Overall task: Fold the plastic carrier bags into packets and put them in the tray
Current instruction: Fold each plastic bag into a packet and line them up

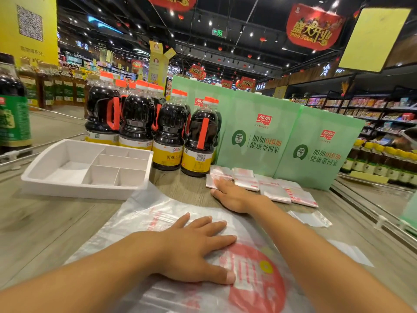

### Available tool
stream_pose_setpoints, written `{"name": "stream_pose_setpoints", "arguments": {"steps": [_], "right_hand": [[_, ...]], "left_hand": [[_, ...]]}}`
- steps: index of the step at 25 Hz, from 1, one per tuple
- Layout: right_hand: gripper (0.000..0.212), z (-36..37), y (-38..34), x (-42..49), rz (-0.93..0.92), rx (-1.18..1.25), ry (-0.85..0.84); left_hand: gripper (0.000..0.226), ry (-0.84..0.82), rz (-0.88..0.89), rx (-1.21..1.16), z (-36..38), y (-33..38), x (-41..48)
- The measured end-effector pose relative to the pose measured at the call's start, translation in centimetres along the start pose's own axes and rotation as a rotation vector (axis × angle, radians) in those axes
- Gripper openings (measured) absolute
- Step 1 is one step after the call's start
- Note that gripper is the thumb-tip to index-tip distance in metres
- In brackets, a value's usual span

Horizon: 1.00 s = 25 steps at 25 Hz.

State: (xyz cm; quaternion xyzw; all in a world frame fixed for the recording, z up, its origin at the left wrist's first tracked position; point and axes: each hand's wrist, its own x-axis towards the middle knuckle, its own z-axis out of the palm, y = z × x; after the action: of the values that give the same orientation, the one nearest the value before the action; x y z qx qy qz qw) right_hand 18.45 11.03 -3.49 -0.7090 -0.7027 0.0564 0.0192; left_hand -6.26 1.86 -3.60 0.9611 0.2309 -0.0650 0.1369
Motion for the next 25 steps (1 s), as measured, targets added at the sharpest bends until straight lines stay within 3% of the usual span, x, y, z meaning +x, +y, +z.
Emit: {"name": "stream_pose_setpoints", "arguments": {"steps": [13,19,22,25], "right_hand": [[0.073,-1.6,-0.3,-3.6,0.030,0.060,0.087],[0.071,-5.1,-1.2,-14.5,-0.037,0.170,0.147],[0.074,-3.8,-1.4,-21.5,-0.066,0.168,0.131],[0.076,-2.7,-1.5,-27.3,-0.087,0.194,0.051]], "left_hand": [[0.075,0.071,-0.005,-0.010,-0.5,-0.4,-0.3],[0.100,0.221,0.017,0.070,-1.7,0.8,-1.3],[0.098,0.274,0.032,0.066,-2.7,1.9,-2.8],[0.077,0.144,0.040,0.043,-3.0,3.9,-5.2]]}}
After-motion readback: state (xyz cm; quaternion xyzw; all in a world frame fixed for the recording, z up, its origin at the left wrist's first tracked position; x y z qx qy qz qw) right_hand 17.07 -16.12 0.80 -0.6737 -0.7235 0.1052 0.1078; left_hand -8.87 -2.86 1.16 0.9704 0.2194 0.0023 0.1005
